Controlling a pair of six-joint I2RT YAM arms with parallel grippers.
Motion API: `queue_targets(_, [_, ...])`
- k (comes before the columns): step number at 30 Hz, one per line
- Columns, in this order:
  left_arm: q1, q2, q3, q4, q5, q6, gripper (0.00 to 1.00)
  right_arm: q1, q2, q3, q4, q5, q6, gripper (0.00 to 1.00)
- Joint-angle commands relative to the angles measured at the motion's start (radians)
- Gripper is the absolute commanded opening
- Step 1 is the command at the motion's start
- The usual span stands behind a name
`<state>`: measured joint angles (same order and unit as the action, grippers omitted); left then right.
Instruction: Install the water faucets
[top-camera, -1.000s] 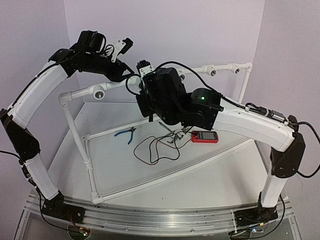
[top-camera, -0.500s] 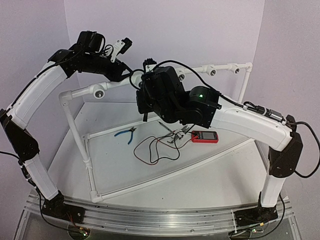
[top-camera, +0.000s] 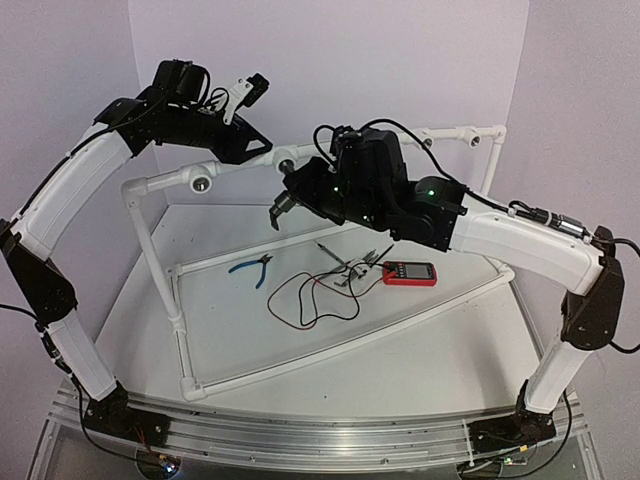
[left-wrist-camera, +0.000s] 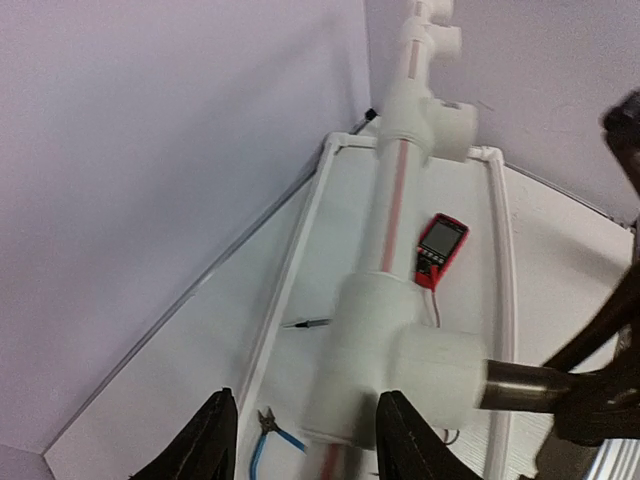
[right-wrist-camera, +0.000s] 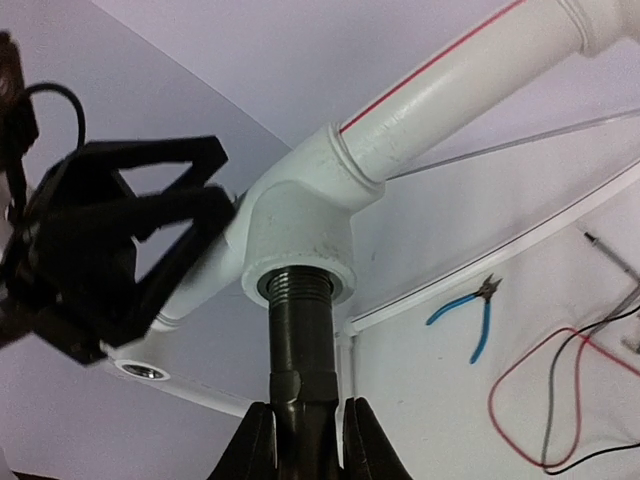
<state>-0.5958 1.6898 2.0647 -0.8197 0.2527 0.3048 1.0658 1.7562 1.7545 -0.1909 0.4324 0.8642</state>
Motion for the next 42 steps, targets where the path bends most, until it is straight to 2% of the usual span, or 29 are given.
queue_targets(1, [-0.066,-0.019,-0.03,-0.11,0.125,0.041,0.49,-0.139,-0.039,-0.078,0.259,0.064,0.27,0.0])
queue_targets(8, [-0.07,-0.032,-0.032,-0.088,0.115,0.1,0.49,-0.15,-0.087,-0.185,0.352,0.072,0.395,0.0])
queue_targets(13, [-0.07,-0.041,0.02,-0.063,0.039,0.163,0.49,-0.161,-0.091,-0.258,0.422,0.065,0.502,0.0])
queue_targets(16, [-0.07,-0.053,0.062,-0.041,0.004,0.221,0.54,-0.166,-0.079,-0.279,0.463,0.05,0.554,0.0])
queue_targets(20, [-0.07,-0.104,0.042,-0.074,0.073,0.35,0.62,-0.167,-0.074,-0.28,0.482,0.049,0.561,0.0])
queue_targets(25, [-0.068,-0.267,-0.181,-0.051,0.141,0.636,0.64,-0.167,-0.083,-0.297,0.499,0.055,0.559,0.0])
queue_targets(30, [-0.068,-0.424,-0.479,0.111,0.143,1.032,0.66,-0.167,-0.081,-0.311,0.514,0.049,0.574,0.0])
queue_targets(35, [-0.068,-0.477,-0.615,0.369,0.187,1.26,0.7,-0.167,-0.067,-0.307,0.537,0.034,0.589,0.0])
queue_targets(42, [-0.073,-0.5,-0.8,0.676,0.265,1.43,0.69,-0.167,-0.065,-0.319,0.561,0.033,0.599,0.0])
